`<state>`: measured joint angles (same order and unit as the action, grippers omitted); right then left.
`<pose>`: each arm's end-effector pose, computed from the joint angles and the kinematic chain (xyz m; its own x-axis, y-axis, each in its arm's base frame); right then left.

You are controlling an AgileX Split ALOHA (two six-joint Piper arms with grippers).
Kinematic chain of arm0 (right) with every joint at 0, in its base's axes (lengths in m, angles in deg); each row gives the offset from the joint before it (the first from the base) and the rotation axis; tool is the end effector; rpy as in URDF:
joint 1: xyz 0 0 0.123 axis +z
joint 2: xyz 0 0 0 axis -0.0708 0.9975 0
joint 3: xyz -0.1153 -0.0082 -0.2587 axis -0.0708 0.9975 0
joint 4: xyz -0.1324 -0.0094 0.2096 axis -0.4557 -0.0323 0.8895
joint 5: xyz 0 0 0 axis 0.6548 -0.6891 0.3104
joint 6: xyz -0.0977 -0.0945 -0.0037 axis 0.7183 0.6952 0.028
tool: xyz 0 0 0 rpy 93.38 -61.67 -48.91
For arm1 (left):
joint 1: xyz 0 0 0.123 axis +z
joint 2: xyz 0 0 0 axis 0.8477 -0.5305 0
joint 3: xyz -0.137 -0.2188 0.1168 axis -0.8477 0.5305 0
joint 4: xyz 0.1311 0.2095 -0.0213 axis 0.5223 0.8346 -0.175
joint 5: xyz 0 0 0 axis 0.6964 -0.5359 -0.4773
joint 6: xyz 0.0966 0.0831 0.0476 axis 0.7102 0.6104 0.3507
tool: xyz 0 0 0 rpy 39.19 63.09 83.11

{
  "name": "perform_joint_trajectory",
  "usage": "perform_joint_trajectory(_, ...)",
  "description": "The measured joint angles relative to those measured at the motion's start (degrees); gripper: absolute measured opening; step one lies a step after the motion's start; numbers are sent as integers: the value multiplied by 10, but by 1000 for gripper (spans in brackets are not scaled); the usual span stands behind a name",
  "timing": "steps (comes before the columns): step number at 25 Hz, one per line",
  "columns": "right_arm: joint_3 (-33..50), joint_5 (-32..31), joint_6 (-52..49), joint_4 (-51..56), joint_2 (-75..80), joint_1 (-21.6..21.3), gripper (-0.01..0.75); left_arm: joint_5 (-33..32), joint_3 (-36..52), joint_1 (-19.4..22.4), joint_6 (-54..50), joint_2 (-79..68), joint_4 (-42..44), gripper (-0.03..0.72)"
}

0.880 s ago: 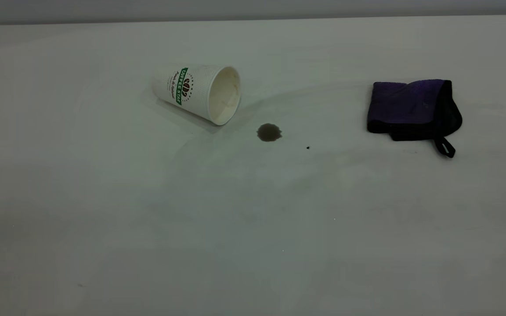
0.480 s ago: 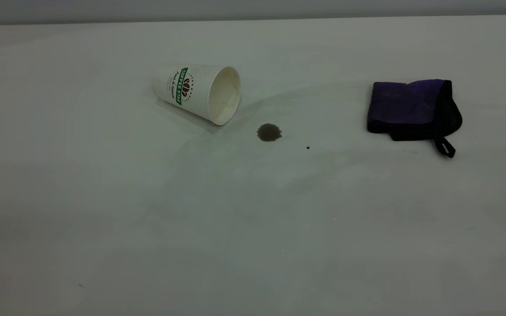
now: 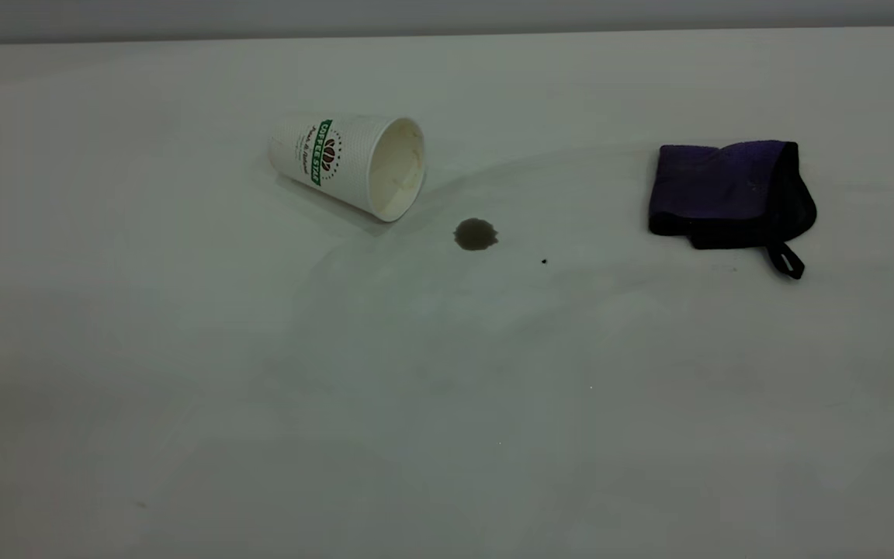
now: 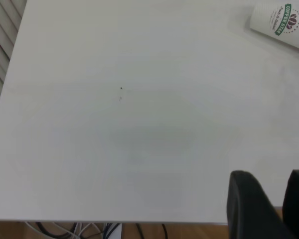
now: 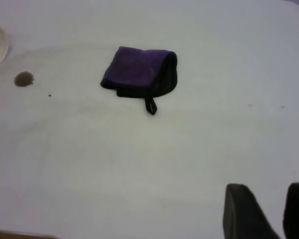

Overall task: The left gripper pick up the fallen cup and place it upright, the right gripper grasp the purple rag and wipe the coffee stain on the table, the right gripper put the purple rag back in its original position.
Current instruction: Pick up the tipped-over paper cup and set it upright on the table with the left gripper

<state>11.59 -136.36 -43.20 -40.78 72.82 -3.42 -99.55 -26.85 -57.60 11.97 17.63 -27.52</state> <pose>0.0288 0.0047 0.2364 -0.5357 -0.0467 -0.8431 -0.0600 0.9981 -0.0172 0.0274 0.0034 0.2457 -0.5017 -0.0077 -0.8650 -0.0286 0.9996 0.0077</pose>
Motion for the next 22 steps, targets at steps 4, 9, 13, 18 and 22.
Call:
perform_joint_trajectory(4, 0, 0, 0, 0, 0, 0, 238, 0, 0, 0, 0, 0, 0, 240)
perform_joint_trajectory(9, 0, 0, 0, 0, 0, 0, 238, 0, 0, 0, 0, 0, 0, 240)
perform_joint_trajectory(13, 0, 0, 0, 0, 0, 0, 238, 0, 0, 0, 0, 0, 0, 240)
perform_joint_trajectory(18, 0, 0, 0, 0, 0, 0, 238, 0, 0, 0, 0, 0, 1, 240)
perform_joint_trajectory(22, 0, 0, 0, 0, 0, 0, 238, 2, -13, 0, 0, -23, 25, 240)
